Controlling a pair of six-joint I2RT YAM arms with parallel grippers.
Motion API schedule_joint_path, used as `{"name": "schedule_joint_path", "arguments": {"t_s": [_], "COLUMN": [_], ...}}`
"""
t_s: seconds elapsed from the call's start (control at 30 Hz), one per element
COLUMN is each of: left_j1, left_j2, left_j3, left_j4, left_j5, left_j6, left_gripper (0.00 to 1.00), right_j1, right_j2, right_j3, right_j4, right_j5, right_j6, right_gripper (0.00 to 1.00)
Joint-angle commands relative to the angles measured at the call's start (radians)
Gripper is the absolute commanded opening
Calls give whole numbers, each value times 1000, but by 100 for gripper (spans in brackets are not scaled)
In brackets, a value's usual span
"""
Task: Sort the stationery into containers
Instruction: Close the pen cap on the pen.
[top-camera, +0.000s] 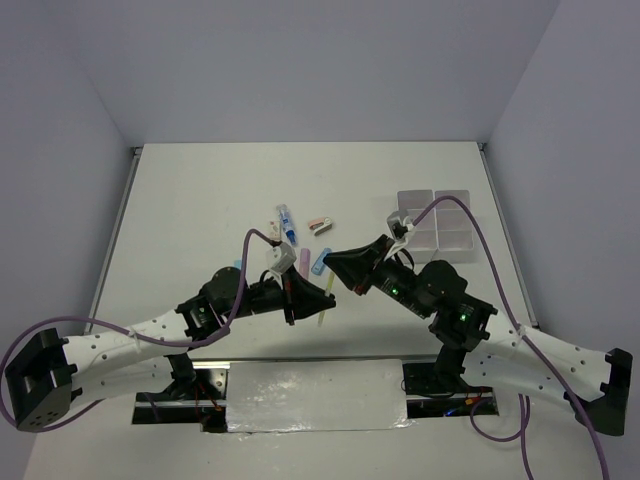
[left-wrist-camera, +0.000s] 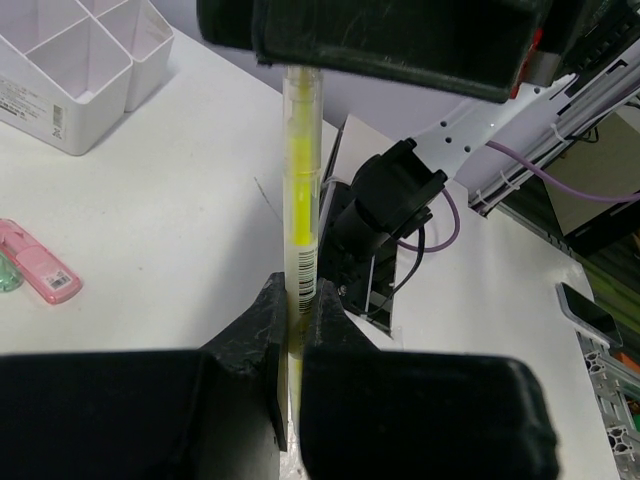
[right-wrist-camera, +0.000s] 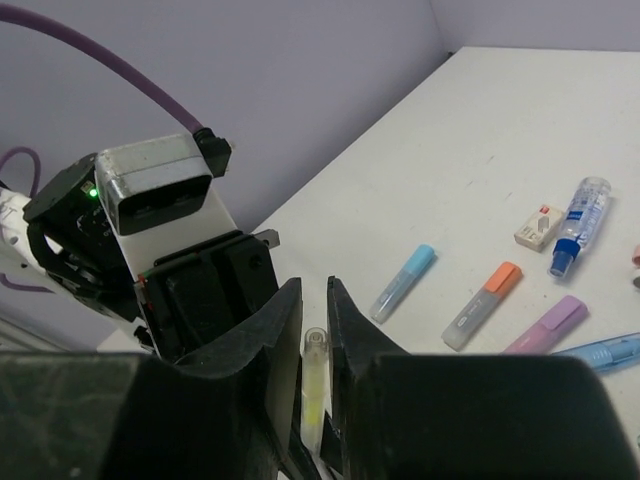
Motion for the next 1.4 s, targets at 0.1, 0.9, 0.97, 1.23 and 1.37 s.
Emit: {"name": "schedule_joint_path", "arguments": {"t_s": [0.1, 0.9, 0.97, 1.23, 1.37], "left_j1": [-4, 68, 108, 137, 102], "left_j2": [0, -40, -48, -45, -46], "left_j3": [70, 312, 309, 285, 190], "left_j4": [44, -156, -148, -145, -107], "left_j5": [-18, -4, 22, 94, 84], "left_j6": [15, 180, 162, 141, 144], "left_gripper": [0, 0, 0, 0, 0], "right_j1": [8, 65, 83, 99, 99], "right_j2": [13, 189, 205, 196, 119], "right_j3": [-14, -266, -261, -204, -134], "right_j4": [16, 194, 191, 145, 82], "right_j5": [-24, -44, -31, -16, 12], "right_j6": [8, 137, 135, 117, 86], "right_gripper": [22, 0, 0, 10, 40]}}
